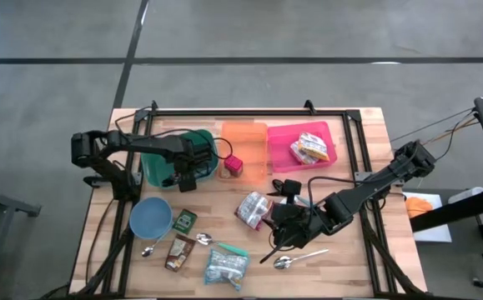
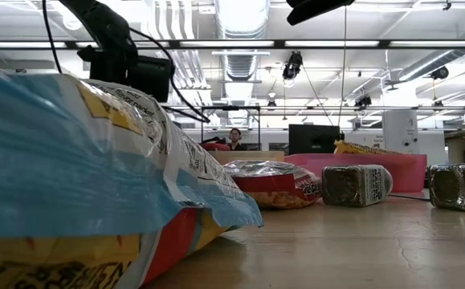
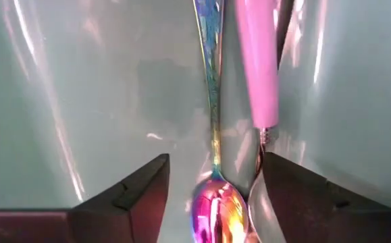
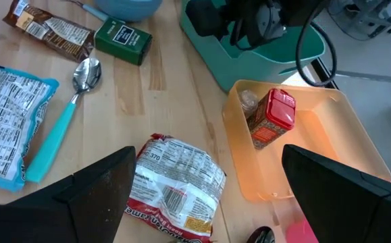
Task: Pick & Place Food Item
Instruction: Put the violet spoon into the green bin, then put the green seasoning can into the orange bin
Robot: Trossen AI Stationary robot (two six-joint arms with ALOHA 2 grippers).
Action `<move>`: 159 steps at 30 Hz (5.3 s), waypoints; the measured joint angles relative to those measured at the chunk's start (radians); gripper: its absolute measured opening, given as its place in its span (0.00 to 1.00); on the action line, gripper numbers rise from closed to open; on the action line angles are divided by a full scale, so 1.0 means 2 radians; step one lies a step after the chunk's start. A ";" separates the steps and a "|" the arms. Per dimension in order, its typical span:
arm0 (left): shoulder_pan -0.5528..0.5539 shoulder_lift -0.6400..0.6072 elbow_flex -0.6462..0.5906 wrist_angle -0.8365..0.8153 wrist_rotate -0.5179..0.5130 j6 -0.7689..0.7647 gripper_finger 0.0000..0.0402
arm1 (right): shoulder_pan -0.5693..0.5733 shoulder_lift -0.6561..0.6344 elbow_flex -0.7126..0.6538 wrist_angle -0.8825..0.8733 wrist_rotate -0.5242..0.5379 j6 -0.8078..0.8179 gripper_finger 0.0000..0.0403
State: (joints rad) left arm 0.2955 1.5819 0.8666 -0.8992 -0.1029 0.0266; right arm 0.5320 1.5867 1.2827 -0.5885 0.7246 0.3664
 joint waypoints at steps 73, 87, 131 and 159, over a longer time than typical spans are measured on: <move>-0.294 -0.105 0.106 -0.060 0.009 -0.469 0.39 | 0.000 0.000 0.000 0.014 -0.014 0.013 0.91; -0.294 -0.105 0.043 -0.014 0.043 -0.528 0.69 | 0.000 0.000 0.000 0.013 -0.014 0.008 0.91; -0.320 0.012 -0.020 0.080 0.106 -0.592 0.97 | 0.000 0.000 0.000 0.017 -0.014 0.007 0.91; -0.320 0.021 -0.020 0.119 0.100 -0.507 0.62 | 0.000 0.000 0.000 0.022 -0.014 0.007 0.91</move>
State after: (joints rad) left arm -0.3443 1.6230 0.8268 -0.6621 0.0975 -0.9871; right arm 0.5317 1.5867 1.2827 -0.5447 0.6968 0.3813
